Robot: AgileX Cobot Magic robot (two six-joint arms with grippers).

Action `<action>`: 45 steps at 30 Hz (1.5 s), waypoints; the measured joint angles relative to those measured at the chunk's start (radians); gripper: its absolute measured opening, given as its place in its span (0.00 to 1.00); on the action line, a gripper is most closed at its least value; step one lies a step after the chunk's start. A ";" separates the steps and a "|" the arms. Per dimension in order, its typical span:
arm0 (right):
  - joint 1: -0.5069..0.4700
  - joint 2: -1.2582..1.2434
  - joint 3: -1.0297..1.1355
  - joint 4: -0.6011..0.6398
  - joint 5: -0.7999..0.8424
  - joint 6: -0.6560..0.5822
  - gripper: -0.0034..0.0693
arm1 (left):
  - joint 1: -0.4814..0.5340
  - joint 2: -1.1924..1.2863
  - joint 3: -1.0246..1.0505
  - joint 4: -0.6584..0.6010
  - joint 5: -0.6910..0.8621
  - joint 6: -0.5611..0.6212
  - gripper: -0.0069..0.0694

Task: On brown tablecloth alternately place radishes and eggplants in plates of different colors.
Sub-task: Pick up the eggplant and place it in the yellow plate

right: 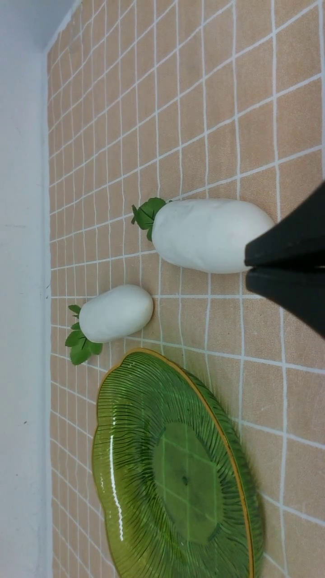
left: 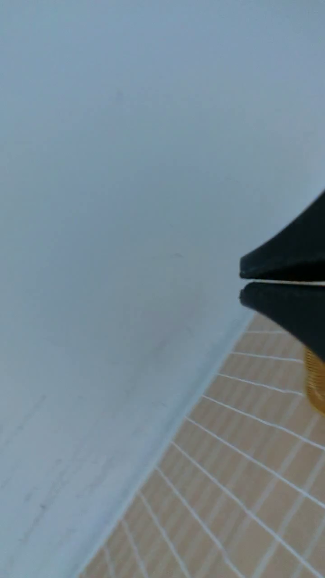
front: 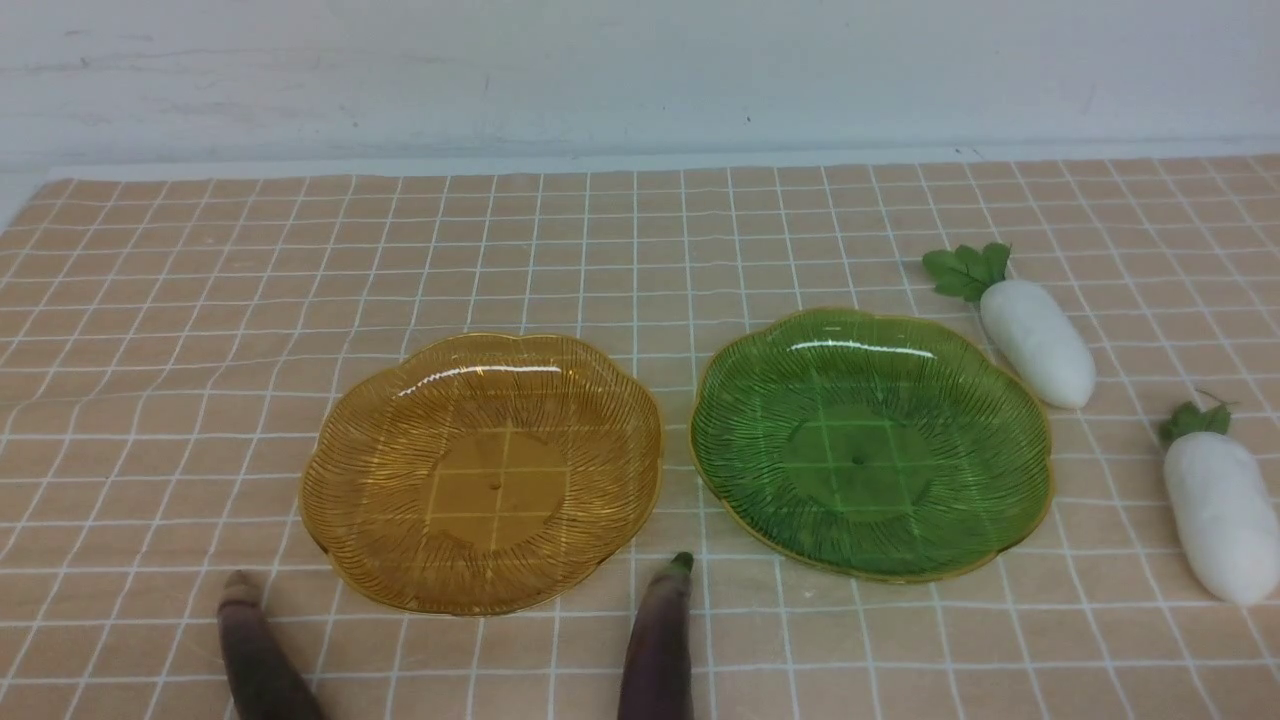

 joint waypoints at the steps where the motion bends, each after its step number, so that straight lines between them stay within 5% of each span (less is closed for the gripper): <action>1: 0.000 0.000 0.000 0.000 0.000 0.000 0.03 | 0.000 0.000 -0.022 -0.004 -0.011 0.005 0.09; 5: 0.000 0.000 0.000 0.000 0.000 0.000 0.03 | 0.000 0.054 -0.211 0.009 0.081 0.116 0.09; 9: 0.000 0.000 0.000 0.001 0.000 0.000 0.03 | 0.000 0.347 -0.460 0.026 0.460 0.265 0.09; 15: 0.000 0.000 0.000 0.132 -0.093 0.036 0.03 | 0.000 0.706 -0.600 0.076 0.783 0.269 0.09; 24: 0.000 0.000 0.000 0.556 -0.275 0.165 0.03 | 0.000 1.070 -0.650 0.155 0.902 0.252 0.09; 34: 0.000 0.000 -0.030 0.622 -0.216 0.098 0.03 | 0.034 1.190 -0.728 0.308 0.959 0.008 0.11; 39: 0.000 0.149 -0.322 0.562 0.108 -0.084 0.03 | 0.050 1.280 -0.773 0.340 0.990 -0.023 0.26; 45: 0.000 0.426 -0.488 0.556 0.348 -0.358 0.03 | 0.050 1.401 -0.774 0.314 0.948 -0.023 0.61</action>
